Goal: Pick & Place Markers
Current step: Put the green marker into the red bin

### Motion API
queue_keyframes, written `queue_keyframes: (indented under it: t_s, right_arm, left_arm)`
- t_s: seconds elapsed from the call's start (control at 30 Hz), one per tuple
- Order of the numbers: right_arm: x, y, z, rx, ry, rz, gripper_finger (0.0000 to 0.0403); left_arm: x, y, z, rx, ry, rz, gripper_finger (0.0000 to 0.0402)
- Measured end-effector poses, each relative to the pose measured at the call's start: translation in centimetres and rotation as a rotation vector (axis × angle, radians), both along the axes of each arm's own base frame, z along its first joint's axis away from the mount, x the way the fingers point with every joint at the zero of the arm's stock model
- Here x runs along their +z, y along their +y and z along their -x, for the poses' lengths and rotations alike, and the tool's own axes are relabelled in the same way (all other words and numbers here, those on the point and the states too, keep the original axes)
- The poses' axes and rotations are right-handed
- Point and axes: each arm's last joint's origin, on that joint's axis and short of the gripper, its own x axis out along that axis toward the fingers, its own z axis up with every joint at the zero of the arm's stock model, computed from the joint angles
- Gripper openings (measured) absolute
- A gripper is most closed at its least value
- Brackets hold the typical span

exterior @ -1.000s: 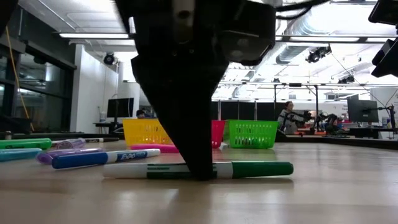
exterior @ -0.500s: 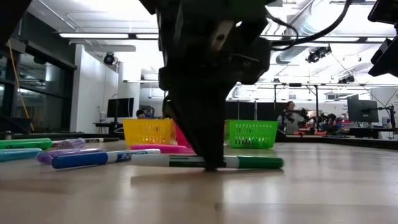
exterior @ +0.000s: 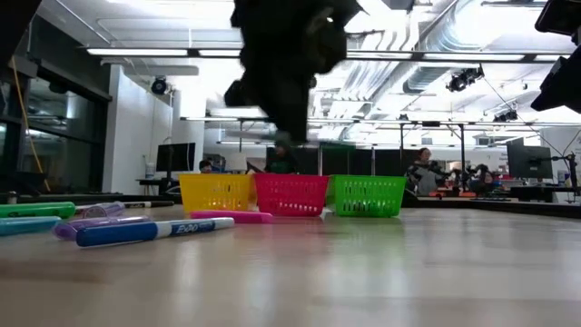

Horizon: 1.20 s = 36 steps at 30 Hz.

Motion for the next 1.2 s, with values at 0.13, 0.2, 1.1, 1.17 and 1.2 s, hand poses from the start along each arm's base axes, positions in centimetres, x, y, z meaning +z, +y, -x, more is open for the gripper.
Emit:
queue_keyframes:
  t_s: [0.13, 0.2, 1.1, 1.17, 1.2]
  right_arm:
    - [-0.1, -0.1, 0.1, -0.007, 0.007, 0.014, 0.0124]
    - [-0.1, -0.2, 0.2, -0.007, 0.01, 0.018, 0.0124]
    - [0.9, -1.3, 0.7, -0.078, -0.112, 0.035, 0.0124]
    - [0.9, -1.3, 0.7, -0.078, -0.112, 0.034, 0.0124]
    - [0.9, -1.3, 0.7, -0.077, -0.111, 0.032, 0.0124]
  left_arm:
    - [3.0, 2.6, 0.9, 0.108, -0.058, -0.046, 0.0023]
    - [4.0, 4.0, 0.8, 0.173, -0.115, -0.068, 0.0023]
    - [4.6, 16.5, 1.7, 0.776, -0.178, -0.06, 0.0023]
    - [3.6, 16.4, 1.4, 0.802, -0.143, -0.049, 0.0023]
    - [3.0, 16.4, 1.5, 0.81, -0.104, -0.045, 0.0023]
